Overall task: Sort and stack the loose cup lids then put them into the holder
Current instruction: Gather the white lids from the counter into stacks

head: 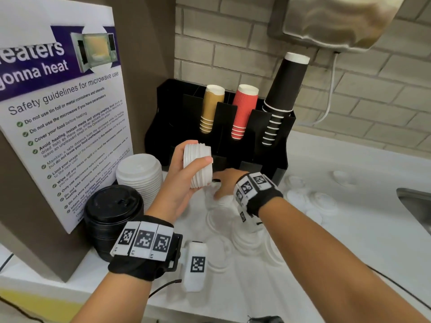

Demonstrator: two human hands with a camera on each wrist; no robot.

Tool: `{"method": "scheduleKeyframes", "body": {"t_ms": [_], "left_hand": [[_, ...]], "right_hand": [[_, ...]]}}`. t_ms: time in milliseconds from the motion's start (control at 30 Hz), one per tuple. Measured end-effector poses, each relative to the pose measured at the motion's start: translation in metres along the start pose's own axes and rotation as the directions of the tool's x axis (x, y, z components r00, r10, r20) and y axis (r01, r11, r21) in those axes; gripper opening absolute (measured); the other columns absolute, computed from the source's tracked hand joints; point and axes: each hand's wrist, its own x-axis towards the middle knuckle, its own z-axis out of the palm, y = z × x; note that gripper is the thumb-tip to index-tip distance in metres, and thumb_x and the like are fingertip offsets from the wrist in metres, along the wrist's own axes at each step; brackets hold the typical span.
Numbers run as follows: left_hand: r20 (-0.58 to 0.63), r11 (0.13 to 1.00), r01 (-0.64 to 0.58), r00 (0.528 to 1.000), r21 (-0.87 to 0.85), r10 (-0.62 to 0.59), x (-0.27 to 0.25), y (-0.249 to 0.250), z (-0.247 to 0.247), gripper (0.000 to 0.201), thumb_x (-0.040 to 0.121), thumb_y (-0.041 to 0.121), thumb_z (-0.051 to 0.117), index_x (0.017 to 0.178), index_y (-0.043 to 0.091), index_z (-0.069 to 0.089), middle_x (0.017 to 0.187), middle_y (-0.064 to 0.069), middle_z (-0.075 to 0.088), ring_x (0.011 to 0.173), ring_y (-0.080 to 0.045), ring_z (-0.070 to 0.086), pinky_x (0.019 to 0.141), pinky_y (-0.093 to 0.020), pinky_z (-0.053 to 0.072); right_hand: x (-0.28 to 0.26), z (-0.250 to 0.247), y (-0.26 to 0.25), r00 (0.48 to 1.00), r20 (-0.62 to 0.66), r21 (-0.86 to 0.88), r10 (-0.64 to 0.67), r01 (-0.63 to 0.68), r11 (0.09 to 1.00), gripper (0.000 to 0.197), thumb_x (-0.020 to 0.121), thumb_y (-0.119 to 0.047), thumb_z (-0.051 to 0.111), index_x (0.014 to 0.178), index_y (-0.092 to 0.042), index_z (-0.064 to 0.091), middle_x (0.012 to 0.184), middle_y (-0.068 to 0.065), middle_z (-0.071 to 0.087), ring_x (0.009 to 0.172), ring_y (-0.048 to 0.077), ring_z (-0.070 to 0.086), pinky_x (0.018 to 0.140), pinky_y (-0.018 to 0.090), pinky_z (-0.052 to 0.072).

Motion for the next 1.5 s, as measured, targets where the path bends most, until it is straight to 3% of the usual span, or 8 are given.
{"method": "scheduleKeyframes", "body": {"t_ms": [233, 333, 433, 533, 733, 833, 1200, 1500], "left_hand": [[-0.01, 1.0, -0.006, 1.0, 0.011, 0.007, -0.001, 0.002, -0.006, 0.053, 0.067, 0.033, 0.071, 0.117, 0.038, 0.053, 0.113, 0.008, 0.057, 0.1, -0.012, 0.06, 0.071, -0.029, 0.057], [-0.027, 1.0, -0.009, 1.0, 0.014, 0.01, 0.0, 0.005, -0.009, 0.051, 0.068, 0.035, 0.07, 0.116, 0.037, 0.054, 0.111, 0.009, 0.059, 0.099, -0.011, 0.06, 0.074, -0.031, 0.056], [-0.048, 1.0, -0.012, 0.999, 0.016, 0.012, 0.002, 0.005, -0.008, 0.052, 0.068, 0.038, 0.07, 0.118, 0.036, 0.054, 0.109, 0.01, 0.061, 0.095, -0.008, 0.062, 0.075, -0.033, 0.056], [-0.053, 0.999, -0.017, 0.998, 0.036, 0.019, 0.004, 0.004, -0.005, 0.054, 0.067, 0.042, 0.069, 0.118, 0.036, 0.053, 0.11, 0.01, 0.061, 0.096, -0.007, 0.062, 0.075, -0.031, 0.056], [-0.033, 0.997, -0.021, 0.999, 0.078, 0.024, 0.007, -0.005, 0.005, 0.05, 0.068, 0.045, 0.07, 0.116, 0.04, 0.055, 0.108, 0.013, 0.064, 0.098, -0.004, 0.065, 0.076, -0.026, 0.054], [-0.007, 0.994, -0.023, 1.0, 0.11, 0.023, 0.006, -0.007, 0.009, 0.05, 0.07, 0.048, 0.068, 0.118, 0.042, 0.054, 0.107, 0.016, 0.065, 0.099, -0.005, 0.066, 0.074, -0.025, 0.053], [0.078, 0.989, 0.033, 0.996, 0.142, -0.044, 0.001, -0.003, 0.007, 0.04, 0.082, 0.04, 0.066, 0.121, 0.045, 0.056, 0.127, 0.001, 0.058, 0.115, -0.02, 0.059, 0.076, -0.03, 0.054], [0.025, 0.992, -0.006, 1.0, 0.127, 0.003, -0.001, -0.002, 0.008, 0.053, 0.074, 0.052, 0.061, 0.125, 0.039, 0.053, 0.123, 0.002, 0.058, 0.106, -0.015, 0.062, 0.077, -0.032, 0.056]], "right_hand": [[0.028, 0.007, 0.0, 0.991, 0.126, -0.148, -0.051, 0.069, 0.986, 0.069, 0.075, -0.024, 0.077, 0.137, -0.027, 0.046, 0.122, 0.002, 0.052, 0.101, 0.021, 0.053, 0.07, 0.029, 0.042], [0.009, -0.003, 0.007, 0.993, -0.059, -0.048, -0.099, 0.096, 0.994, 0.054, 0.076, -0.032, 0.072, 0.126, -0.031, 0.051, 0.098, -0.006, 0.049, 0.09, 0.02, 0.055, 0.059, 0.024, 0.041], [-0.022, -0.017, 0.013, 0.968, -0.242, 0.238, -0.068, 0.127, 0.963, 0.045, 0.08, -0.036, 0.068, 0.121, -0.035, 0.05, 0.1, -0.002, 0.051, 0.092, 0.022, 0.057, 0.071, 0.03, 0.049], [-0.055, -0.018, 0.013, 0.95, -0.312, 0.707, -0.028, 0.251, 0.661, 0.037, 0.085, -0.033, 0.064, 0.118, -0.037, 0.049, 0.105, 0.002, 0.063, 0.094, 0.017, 0.065, 0.075, 0.029, 0.057], [-0.099, 0.006, -0.005, 0.893, -0.449, 0.872, -0.039, 0.447, 0.198, 0.046, 0.079, -0.025, 0.064, 0.122, -0.037, 0.051, 0.108, 0.004, 0.063, 0.096, 0.017, 0.067, 0.076, 0.03, 0.056], [-0.103, 0.011, -0.013, 0.869, -0.493, 0.845, -0.055, 0.492, 0.209, 0.049, 0.081, -0.02, 0.068, 0.124, -0.036, 0.049, 0.115, 0.006, 0.059, 0.096, 0.014, 0.066, 0.083, 0.038, 0.058], [-0.109, 0.005, -0.016, 0.836, -0.541, 0.788, -0.09, 0.541, 0.294, 0.049, 0.084, -0.016, 0.063, 0.125, -0.041, 0.053, 0.119, -0.001, 0.059, 0.097, 0.013, 0.066, 0.082, 0.032, 0.057], [-0.109, 0.007, -0.021, 0.82, -0.568, 0.779, -0.075, 0.565, 0.274, 0.046, 0.086, -0.008, 0.066, 0.12, -0.037, 0.055, 0.114, 0.0, 0.058, 0.094, 0.013, 0.066, 0.079, 0.03, 0.056]]}}
